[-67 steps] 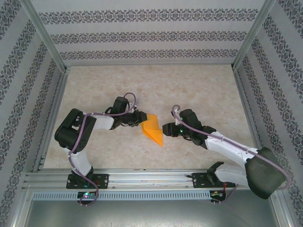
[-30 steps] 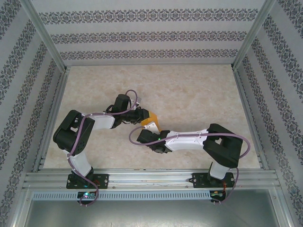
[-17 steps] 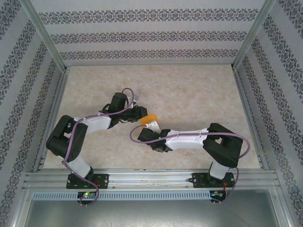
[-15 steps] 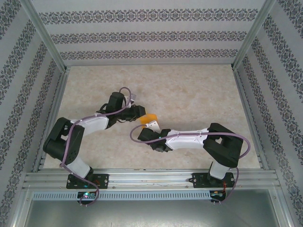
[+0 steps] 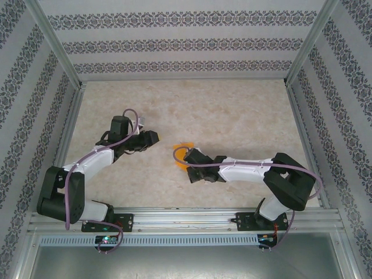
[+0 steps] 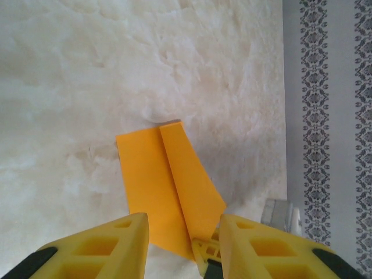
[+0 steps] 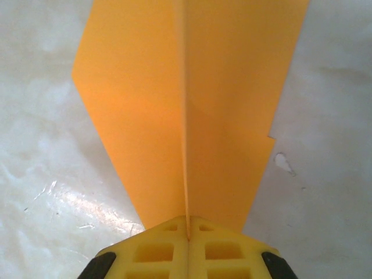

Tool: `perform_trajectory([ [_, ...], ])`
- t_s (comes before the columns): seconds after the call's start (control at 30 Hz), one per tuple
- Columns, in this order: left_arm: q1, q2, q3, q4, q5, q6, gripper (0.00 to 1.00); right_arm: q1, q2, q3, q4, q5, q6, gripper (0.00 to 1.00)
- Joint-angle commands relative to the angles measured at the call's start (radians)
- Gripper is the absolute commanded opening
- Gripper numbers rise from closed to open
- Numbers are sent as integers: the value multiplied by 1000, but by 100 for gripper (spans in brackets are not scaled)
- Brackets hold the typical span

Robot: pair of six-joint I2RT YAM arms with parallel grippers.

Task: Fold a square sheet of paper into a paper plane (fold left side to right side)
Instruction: Fourth fold the wing at the center of the table.

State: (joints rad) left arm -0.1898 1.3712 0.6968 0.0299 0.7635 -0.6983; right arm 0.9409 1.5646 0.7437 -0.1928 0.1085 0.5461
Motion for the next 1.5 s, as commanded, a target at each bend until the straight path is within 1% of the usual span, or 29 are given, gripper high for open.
perform_trajectory([
  [0.0,5,-17,-30,-58,42,50,37,-34,-18,-35,79,-157,-15,0],
  [0.23,-12,-3,-68,-21,81,43,37,-94,-36,-89,174,-300,-2,0],
  [0.5,-109,72,-65,70,79,-4,38,-201,-25,-144,264,-522,31,0],
  [0.73,-197,160,-31,146,58,-44,41,-265,-17,-171,309,-650,44,0],
  [0.9,-257,236,16,186,38,-63,42,-287,9,-179,326,-679,46,0],
  [1.07,-291,295,56,195,15,-68,43,-294,21,-187,352,-690,55,0],
  [1.47,-331,399,129,150,-30,-45,43,-299,38,-185,360,-690,59,0],
])
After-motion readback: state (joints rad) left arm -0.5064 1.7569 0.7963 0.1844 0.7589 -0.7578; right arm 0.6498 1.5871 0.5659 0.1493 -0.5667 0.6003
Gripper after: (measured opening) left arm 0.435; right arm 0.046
